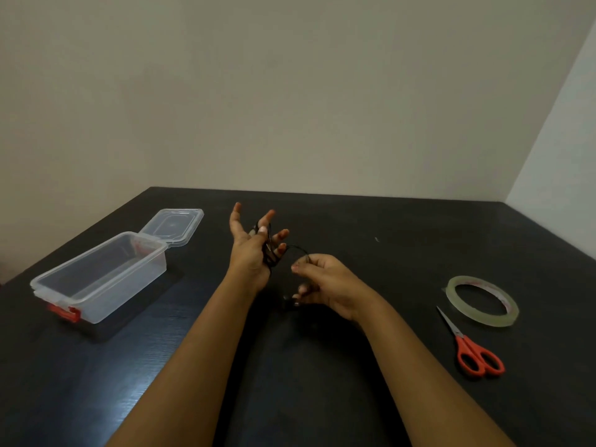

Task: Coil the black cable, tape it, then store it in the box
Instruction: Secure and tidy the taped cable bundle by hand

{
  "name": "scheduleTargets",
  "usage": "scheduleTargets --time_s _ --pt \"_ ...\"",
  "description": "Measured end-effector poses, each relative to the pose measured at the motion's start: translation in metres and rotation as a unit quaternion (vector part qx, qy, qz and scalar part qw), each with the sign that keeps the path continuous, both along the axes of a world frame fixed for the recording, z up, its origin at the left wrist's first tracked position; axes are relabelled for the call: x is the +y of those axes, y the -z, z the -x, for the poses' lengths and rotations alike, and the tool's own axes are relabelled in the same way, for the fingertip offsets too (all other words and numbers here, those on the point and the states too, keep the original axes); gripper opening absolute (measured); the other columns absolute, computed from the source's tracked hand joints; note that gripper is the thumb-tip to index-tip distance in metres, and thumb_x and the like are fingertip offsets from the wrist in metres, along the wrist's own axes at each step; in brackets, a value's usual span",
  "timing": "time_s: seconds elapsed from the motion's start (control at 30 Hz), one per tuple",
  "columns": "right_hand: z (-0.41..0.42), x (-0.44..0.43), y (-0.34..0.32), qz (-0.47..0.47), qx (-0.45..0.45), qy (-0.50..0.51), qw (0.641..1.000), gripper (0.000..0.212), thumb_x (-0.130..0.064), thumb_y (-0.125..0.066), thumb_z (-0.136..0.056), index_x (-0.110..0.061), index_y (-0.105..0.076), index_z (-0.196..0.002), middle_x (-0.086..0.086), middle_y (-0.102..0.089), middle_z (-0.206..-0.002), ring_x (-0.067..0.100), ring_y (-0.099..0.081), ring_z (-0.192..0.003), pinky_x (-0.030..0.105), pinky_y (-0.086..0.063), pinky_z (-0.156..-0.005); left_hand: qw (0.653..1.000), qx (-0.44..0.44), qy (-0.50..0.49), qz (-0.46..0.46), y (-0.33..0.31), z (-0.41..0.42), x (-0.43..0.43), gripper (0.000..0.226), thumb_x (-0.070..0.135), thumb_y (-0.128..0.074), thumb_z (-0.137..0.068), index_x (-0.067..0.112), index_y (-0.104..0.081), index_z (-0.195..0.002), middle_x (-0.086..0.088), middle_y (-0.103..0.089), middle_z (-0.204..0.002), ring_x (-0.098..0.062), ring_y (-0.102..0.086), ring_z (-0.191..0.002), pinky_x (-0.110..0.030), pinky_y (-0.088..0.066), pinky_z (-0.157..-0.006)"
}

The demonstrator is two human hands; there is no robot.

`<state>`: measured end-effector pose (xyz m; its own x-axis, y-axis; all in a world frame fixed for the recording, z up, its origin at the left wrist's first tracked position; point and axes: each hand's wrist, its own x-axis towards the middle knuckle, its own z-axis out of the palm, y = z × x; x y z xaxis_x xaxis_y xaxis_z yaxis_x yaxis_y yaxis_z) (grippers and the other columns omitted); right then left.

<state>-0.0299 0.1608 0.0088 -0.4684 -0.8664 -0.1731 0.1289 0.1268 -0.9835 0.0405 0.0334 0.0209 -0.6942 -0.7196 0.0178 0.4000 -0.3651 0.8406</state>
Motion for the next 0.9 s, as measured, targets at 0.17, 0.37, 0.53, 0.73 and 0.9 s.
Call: scheduleTargets --time_s 0.17,0.37,0.53,0.73,0.9 --pt "0.014 0.006 0.002 0.039 0.012 0.098 0.994 0.017 -0.028 -0.061 -0.091 -0.011 -0.062 -0.092 0.0 -0.048 -0.066 0.004 -0.045 -0.048 0.025 -0.047 -0.057 0.999 -0.027 0.032 0.012 -0.003 -0.002 0.0 0.064 0.006 -0.035 -0.1 0.051 -0.015 -0.141 0.001 -0.059 -0.125 -0.013 -0.065 -0.066 -0.021 -0.051 -0.051" --pt "0.023 0.014 -0.002 0.153 0.084 0.163 0.971 0.017 -0.022 -0.06 -0.092 -0.011 -0.061 -0.079 -0.007 -0.044 -0.054 0.004 -0.034 -0.045 0.018 -0.033 -0.044 0.957 -0.143 0.146 0.204 -0.004 -0.003 0.012 0.056 0.006 -0.034 -0.1 0.046 -0.021 -0.138 -0.003 -0.066 -0.107 -0.011 -0.039 -0.048 -0.018 -0.032 -0.039" --pt "0.022 0.012 -0.001 0.155 0.263 0.206 0.93 0.012 -0.02 -0.064 -0.089 -0.018 -0.064 -0.077 0.001 -0.059 -0.079 -0.001 -0.055 -0.063 0.014 -0.045 -0.057 0.922 -0.19 0.231 0.248 0.001 0.001 0.022 0.036 0.014 -0.038 -0.099 0.034 -0.041 -0.129 -0.005 -0.07 -0.077 -0.027 -0.048 -0.067 -0.034 -0.041 -0.062" --pt "0.029 0.01 0.009 0.135 0.253 0.249 0.925 0.014 -0.027 -0.062 -0.091 -0.018 -0.066 -0.08 0.007 -0.063 -0.084 0.012 -0.059 -0.074 0.023 -0.048 -0.066 0.927 -0.151 0.244 0.241 -0.001 0.004 0.035 0.027 0.013 -0.032 -0.101 0.015 -0.043 -0.126 -0.002 -0.045 -0.062 -0.009 -0.04 -0.051 -0.022 -0.033 -0.051" --pt "0.023 0.004 0.011 0.122 0.112 0.211 0.963 0.024 -0.027 -0.05 -0.098 -0.009 -0.066 -0.092 0.012 -0.068 -0.083 0.024 -0.066 -0.08 0.042 -0.055 -0.077 0.951 -0.1 0.233 0.177 0.001 0.008 0.034 0.03 0.014 -0.033 -0.101 0.011 -0.038 -0.131 -0.001 -0.038 -0.06 -0.011 -0.041 -0.058 -0.028 -0.044 -0.072"
